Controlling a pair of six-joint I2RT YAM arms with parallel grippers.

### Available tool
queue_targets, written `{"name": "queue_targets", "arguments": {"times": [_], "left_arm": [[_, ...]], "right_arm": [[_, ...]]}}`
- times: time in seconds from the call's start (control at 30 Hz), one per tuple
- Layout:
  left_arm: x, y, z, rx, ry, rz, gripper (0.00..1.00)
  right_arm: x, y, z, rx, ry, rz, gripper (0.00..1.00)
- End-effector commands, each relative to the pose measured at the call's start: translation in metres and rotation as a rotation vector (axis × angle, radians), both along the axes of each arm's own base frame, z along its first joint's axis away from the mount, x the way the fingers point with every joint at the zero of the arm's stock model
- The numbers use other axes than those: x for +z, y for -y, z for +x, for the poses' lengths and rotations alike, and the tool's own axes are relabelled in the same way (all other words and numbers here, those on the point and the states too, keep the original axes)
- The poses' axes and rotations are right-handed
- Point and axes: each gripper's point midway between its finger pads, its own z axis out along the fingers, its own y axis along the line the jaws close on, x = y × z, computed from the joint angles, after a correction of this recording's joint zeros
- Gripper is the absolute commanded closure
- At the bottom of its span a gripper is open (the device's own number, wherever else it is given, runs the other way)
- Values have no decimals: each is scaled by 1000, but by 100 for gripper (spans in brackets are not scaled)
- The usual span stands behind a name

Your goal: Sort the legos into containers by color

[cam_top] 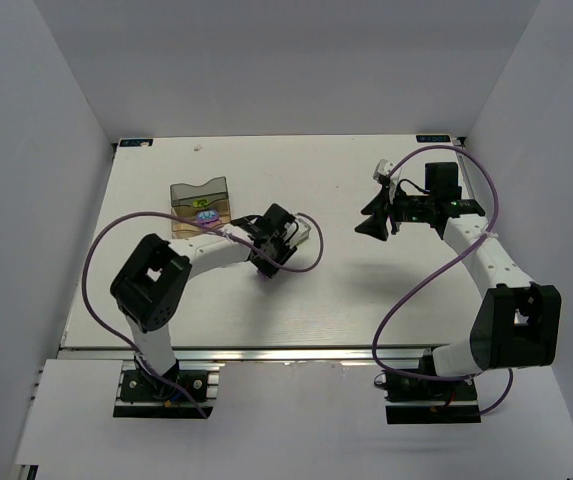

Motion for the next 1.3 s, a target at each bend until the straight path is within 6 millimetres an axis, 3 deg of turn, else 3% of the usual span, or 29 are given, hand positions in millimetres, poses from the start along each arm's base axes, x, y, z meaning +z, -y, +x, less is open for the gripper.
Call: {"name": "queue_targets", "arguments": {"times": [0.0, 0.13, 0.2, 0.33, 0.57, 0.73, 1.0, 1.27], "left_arm": [[58, 21, 3, 64, 89, -212, 73], [89, 29, -5, 147, 122, -384, 85], [99, 33, -7, 185, 124, -455, 86], [106, 14, 0, 295, 142, -505, 88], [117, -30, 27, 486, 136, -560, 93], [132, -66, 49, 514, 255, -405, 88], [138, -137, 85, 431, 362, -19, 88], [123, -158, 109, 180, 374, 211, 100]], "right_arm": [[11, 0, 7, 1, 31, 16, 40], [10, -2, 8, -15, -9, 38, 64], [10, -2, 8, -15, -14, 45, 71], [10, -3, 8, -19, -24, 48, 84], [6, -2, 6, -26, -32, 46, 89], [3, -2, 4, -36, -51, 55, 90], [1, -3, 2, -35, -62, 57, 89], [-1, -2, -1, -40, -73, 54, 88]]}}
